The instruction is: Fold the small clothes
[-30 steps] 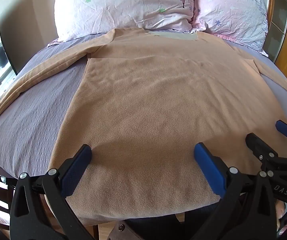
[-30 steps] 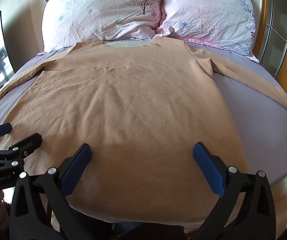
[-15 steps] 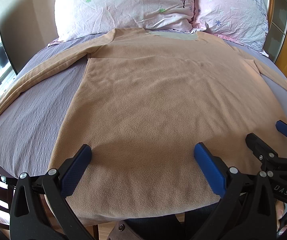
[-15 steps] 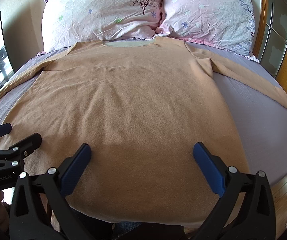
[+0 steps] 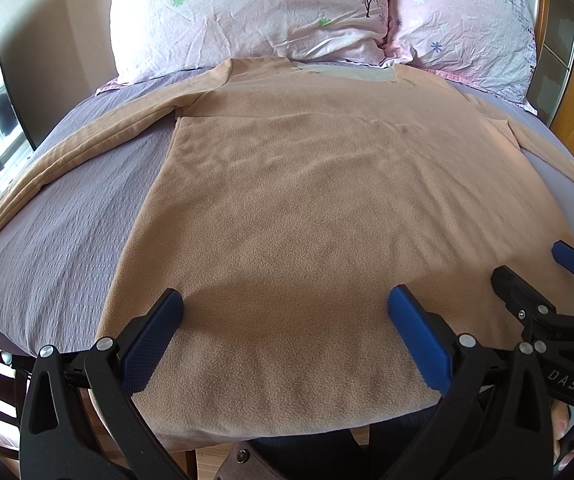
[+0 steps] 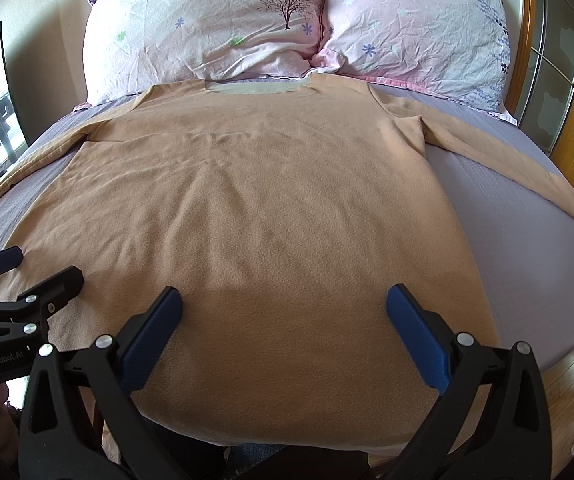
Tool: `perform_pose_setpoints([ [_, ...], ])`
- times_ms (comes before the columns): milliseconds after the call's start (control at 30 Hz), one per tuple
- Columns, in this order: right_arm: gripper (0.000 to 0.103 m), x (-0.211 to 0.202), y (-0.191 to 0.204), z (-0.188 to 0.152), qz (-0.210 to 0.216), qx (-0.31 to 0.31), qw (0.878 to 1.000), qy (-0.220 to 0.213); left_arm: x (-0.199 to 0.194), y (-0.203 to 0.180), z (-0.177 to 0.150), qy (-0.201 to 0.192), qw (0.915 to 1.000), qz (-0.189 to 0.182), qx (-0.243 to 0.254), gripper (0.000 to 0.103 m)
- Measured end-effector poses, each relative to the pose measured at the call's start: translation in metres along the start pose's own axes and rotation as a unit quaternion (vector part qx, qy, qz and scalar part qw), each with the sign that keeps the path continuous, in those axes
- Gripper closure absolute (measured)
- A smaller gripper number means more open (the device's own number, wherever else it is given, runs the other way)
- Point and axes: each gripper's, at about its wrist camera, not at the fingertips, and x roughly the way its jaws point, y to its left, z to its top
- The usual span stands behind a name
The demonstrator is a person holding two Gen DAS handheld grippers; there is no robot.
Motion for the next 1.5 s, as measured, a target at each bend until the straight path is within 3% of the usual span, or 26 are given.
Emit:
perform_pose_setpoints([
  [1500,0.002,-0.0029,-0.0027,0.0002,0.002,0.002,1.0,-0.004,-0.0068,0.001,0.0033,-0.004,1.0,0.001,0.0,0.001],
])
